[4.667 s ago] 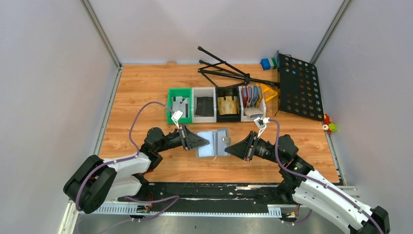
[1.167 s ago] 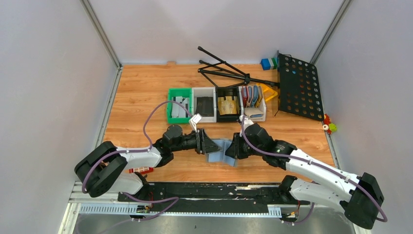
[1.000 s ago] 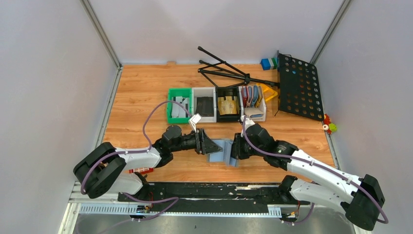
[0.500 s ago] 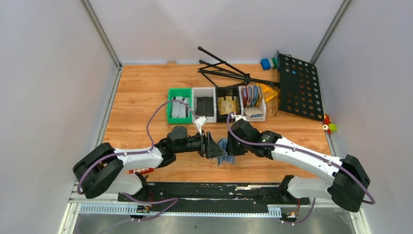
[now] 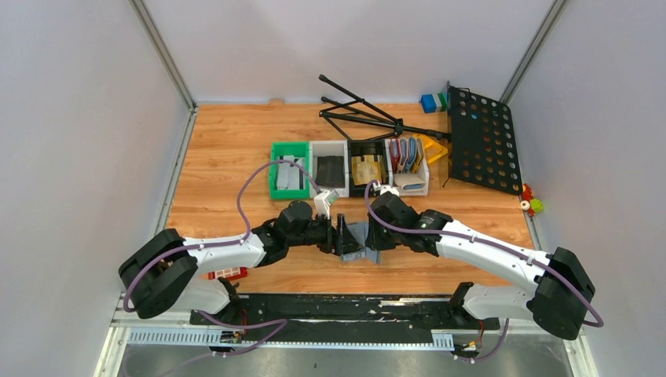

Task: Take the credit cards out of the card holder
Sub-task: Remove the credit card from the card holder.

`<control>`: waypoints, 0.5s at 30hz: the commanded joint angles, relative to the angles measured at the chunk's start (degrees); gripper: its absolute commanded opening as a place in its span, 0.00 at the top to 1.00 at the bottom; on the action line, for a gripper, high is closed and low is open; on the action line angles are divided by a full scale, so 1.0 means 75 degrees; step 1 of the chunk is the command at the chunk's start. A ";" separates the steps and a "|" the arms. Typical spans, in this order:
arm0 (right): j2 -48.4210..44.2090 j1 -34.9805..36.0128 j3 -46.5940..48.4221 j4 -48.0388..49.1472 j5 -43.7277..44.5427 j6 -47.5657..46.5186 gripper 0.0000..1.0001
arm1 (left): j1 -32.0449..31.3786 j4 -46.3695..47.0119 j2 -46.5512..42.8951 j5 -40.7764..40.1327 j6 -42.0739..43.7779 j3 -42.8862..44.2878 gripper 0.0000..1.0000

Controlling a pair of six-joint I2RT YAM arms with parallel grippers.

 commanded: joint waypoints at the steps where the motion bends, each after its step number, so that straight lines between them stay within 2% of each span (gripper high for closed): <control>1: 0.0072 0.0056 0.0488 0.0107 0.0114 0.0028 1.00 | -0.0071 0.0093 0.0092 -0.0093 0.0211 0.0096 0.29; 3: 0.0084 0.0050 0.0539 0.0053 0.0093 -0.0050 1.00 | -0.0069 -0.0169 0.0065 -0.0170 0.0292 0.0159 0.42; 5: -0.0058 0.0056 0.0464 0.0118 -0.0038 -0.0142 1.00 | -0.0061 -0.0245 -0.0017 -0.0229 0.0316 0.0125 0.50; 11: -0.0914 0.0010 -0.0074 0.0491 -0.0843 -0.0421 1.00 | 0.0021 -0.0310 -0.0452 -0.0152 0.0371 -0.0068 0.61; 15: -0.1537 -0.0033 -0.0641 0.0737 -0.0941 -0.0389 0.99 | 0.0094 0.0109 -0.0715 0.0128 0.0257 -0.0396 0.75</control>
